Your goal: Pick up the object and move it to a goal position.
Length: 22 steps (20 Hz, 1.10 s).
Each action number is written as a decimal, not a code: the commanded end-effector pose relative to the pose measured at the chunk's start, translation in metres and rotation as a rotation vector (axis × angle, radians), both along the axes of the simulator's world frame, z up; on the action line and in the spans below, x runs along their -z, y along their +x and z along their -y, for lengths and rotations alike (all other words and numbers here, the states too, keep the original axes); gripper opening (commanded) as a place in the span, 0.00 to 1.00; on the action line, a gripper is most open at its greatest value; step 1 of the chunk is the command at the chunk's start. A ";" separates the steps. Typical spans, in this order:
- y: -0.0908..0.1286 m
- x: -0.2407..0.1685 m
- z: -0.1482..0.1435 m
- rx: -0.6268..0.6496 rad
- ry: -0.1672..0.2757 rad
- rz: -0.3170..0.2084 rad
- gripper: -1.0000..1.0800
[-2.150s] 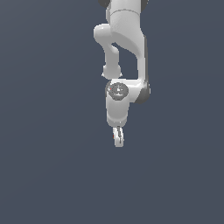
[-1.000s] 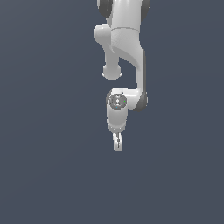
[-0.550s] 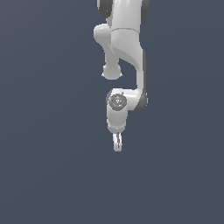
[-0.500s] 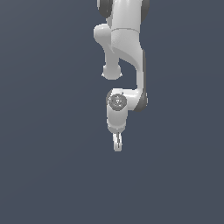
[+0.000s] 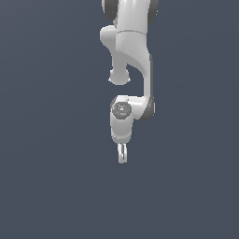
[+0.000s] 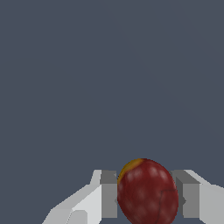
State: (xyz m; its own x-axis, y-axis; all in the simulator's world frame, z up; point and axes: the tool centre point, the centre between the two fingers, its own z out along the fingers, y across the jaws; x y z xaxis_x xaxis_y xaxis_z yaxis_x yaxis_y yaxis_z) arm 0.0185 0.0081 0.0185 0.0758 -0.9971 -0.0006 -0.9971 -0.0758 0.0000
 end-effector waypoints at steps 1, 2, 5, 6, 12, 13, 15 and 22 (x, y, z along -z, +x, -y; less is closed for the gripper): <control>0.006 -0.001 0.012 0.001 0.000 0.000 0.00; 0.009 -0.002 0.018 0.001 0.000 0.000 0.00; 0.019 -0.004 0.037 0.001 -0.001 0.000 0.00; 0.022 -0.005 0.044 0.001 -0.001 0.000 0.00; 0.047 -0.009 0.090 0.001 -0.001 0.000 0.00; 0.051 -0.010 0.097 0.001 -0.001 0.000 0.00; 0.059 -0.012 0.111 0.001 -0.001 0.000 0.00; 0.077 -0.015 0.141 0.001 -0.001 0.000 0.00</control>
State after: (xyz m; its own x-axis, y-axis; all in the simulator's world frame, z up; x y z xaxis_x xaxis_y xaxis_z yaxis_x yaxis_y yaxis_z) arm 0.0916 -0.1281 0.0324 0.0734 -0.9973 0.0004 -0.9973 -0.0734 0.0000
